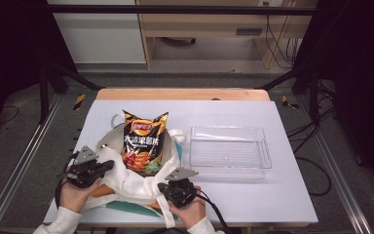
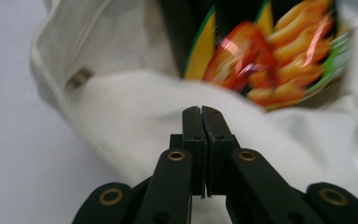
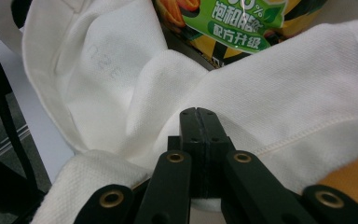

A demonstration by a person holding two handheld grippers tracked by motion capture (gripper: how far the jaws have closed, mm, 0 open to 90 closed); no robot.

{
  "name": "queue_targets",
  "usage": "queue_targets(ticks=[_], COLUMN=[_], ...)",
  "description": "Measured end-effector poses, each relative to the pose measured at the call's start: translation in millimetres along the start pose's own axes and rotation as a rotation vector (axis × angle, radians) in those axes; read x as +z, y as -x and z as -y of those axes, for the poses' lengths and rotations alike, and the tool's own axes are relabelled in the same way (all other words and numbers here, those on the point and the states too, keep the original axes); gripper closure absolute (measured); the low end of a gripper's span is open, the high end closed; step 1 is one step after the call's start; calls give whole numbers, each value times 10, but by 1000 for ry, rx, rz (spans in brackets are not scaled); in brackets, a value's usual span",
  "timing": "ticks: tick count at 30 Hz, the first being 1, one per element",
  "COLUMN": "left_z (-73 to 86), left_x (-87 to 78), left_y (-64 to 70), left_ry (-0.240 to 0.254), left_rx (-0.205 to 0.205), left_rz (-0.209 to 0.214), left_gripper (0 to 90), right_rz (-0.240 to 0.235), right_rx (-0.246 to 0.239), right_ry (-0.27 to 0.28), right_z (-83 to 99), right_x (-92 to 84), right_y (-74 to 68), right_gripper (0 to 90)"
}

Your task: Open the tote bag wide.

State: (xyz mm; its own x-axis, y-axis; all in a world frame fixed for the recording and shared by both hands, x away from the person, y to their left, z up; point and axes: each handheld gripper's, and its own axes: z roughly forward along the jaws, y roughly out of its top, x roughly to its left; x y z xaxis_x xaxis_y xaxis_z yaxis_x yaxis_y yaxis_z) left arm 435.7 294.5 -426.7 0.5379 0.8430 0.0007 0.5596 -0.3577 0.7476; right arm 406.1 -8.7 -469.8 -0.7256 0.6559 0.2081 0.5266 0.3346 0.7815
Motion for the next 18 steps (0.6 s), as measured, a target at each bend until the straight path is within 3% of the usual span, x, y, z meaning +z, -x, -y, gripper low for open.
queue_targets(ticks=[2,7,8,9,10,15,18], left_z=[153,327,327,342,342,360,380], left_x=[-19,-52,-52,-44,-43,-28,-27], left_y=[-97,-157,-157,-151,-148,-144,-144], left_ry=[-23,-51,-51,-60,-62,-64,-60], left_rx=[-32,-47,-47,-40,-39,-48,-53], left_rz=[-4,-4,-4,-7,-10,-7,-5], left_gripper=[900,900,900,900,900,900,900], right_rz=[-4,12,12,58,74,108,143], right_rx=[2,3,3,-12,-4,47,44], right_ry=[-2,0,0,15,18,38,34], right_z=[-3,-36,-36,-42,-42,21,72], right_x=[-21,-58,-58,-91,-119,-212,-202], right_y=[12,42,42,71,97,264,294], right_gripper=[900,898,898,900,900,900,900])
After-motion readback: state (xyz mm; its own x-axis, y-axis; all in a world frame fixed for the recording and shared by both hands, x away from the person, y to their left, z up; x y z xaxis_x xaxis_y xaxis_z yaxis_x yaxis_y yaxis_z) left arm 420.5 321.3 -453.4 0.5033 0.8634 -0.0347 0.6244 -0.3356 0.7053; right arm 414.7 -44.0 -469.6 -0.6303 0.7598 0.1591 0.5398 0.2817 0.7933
